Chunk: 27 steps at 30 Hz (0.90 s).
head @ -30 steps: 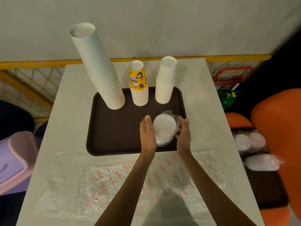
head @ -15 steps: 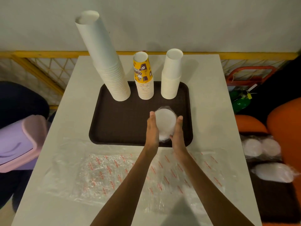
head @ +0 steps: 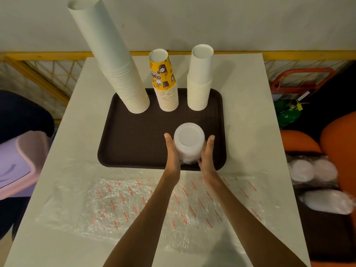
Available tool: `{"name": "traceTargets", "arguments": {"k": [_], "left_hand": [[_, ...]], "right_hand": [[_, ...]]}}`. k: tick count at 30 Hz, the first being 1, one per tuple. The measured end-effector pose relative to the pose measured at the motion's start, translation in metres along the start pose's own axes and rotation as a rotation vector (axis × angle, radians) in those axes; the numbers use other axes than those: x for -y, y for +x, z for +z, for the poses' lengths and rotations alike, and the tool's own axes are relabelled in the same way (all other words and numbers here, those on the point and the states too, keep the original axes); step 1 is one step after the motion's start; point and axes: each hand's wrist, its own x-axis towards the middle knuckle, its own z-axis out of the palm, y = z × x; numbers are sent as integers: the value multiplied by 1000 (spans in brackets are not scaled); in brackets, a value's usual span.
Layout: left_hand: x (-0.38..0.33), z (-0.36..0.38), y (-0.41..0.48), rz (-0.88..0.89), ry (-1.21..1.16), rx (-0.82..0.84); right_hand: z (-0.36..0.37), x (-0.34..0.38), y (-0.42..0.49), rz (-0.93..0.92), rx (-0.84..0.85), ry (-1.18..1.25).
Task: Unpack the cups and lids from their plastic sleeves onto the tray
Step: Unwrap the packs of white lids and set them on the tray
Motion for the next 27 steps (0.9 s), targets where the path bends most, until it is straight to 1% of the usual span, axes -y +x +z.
{"name": "traceTargets", "arguments": {"k": [3, 7, 9, 10, 13, 15, 18, 20, 23, 27], "left_hand": [[4, -4, 8, -4, 60, 2], [-1, -12, 11, 16, 130, -49], [-14, -14, 6, 100, 185, -101], [-20, -16, 3, 149, 247, -100], [-37, -19, 3, 302, 456, -31], [-48, -18, 7, 358, 608, 26], [-61, -12, 15, 344, 856, 110], [-65, -9, 19, 350, 967, 122], [-67, -5, 24, 314, 968, 92], [-71, 0, 29, 175, 858, 58]], "right_hand": [[-5, -4, 1, -27, 15, -88], [-10, -3, -9, -114, -43, -209], [-12, 1, -15, -216, -46, -329], [-11, 1, -18, -272, -46, -378], [-3, -3, -18, -464, -98, -548], [3, -8, -12, -548, -144, -629], [13, -5, -5, -545, -197, -609], [14, -2, -2, -532, -231, -583], [7, 0, 6, -524, -247, -560], [-6, 8, 17, -464, -193, -628]]}}
